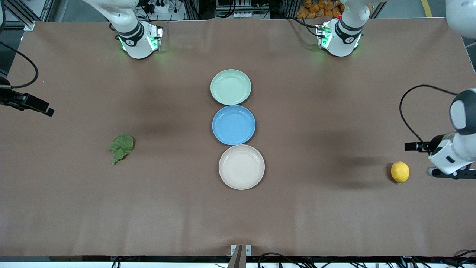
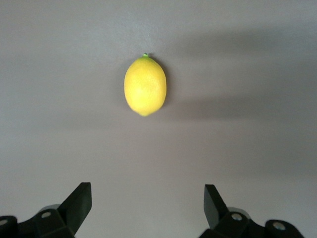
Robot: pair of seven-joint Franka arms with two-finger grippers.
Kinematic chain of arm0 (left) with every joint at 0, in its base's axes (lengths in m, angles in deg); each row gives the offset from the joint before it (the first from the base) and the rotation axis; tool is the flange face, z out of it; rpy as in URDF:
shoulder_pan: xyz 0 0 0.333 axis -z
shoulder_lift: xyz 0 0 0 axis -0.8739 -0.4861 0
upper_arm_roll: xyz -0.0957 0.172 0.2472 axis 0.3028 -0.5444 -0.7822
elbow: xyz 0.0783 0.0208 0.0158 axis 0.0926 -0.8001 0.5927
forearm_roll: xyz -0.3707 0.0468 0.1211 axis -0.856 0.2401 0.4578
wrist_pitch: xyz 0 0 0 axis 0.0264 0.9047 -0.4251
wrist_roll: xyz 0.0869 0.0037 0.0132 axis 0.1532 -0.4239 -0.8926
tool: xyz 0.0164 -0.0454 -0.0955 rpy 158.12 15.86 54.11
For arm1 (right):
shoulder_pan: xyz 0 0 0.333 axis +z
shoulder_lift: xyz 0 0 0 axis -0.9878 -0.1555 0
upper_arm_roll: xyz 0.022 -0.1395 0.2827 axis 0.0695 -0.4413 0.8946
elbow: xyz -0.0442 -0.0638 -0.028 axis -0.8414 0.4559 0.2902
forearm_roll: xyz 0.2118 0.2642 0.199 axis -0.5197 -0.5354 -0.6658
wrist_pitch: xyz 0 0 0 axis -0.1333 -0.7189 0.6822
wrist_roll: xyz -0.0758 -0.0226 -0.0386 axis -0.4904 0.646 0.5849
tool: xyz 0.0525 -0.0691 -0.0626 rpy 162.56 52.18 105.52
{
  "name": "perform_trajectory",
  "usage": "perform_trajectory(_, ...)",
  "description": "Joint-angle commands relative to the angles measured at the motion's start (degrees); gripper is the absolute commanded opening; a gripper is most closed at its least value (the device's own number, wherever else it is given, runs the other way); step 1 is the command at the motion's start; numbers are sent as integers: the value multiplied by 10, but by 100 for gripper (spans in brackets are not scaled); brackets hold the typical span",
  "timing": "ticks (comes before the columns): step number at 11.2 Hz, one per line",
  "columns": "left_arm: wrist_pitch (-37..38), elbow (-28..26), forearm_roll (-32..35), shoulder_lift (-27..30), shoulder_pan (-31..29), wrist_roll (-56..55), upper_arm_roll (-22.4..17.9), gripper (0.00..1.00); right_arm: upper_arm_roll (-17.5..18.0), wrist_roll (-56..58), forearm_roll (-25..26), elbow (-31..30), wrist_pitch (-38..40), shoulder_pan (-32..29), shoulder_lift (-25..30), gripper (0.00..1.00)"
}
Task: Place lemon and lettuce in plates
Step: 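Move the left gripper down over the yellow lemon while the right gripper reaches the lettuce, then grasp the lemon with the left gripper while the right gripper grasps the lettuce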
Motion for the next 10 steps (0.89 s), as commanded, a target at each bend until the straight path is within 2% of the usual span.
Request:
perform_trajectory(1,-64,22,27,-84,-9,9,2,100,7,50,-6,-34,-11,-7,43,100)
perform_trajectory(5,-135,24,34,-132,-14,26,0,100,7,54,-1,-46,-12,13,49,100)
perform_trajectory(10,-183,23,40,-170,-29,54,-9,100,14,92,-1,-180,-137,19,58,100)
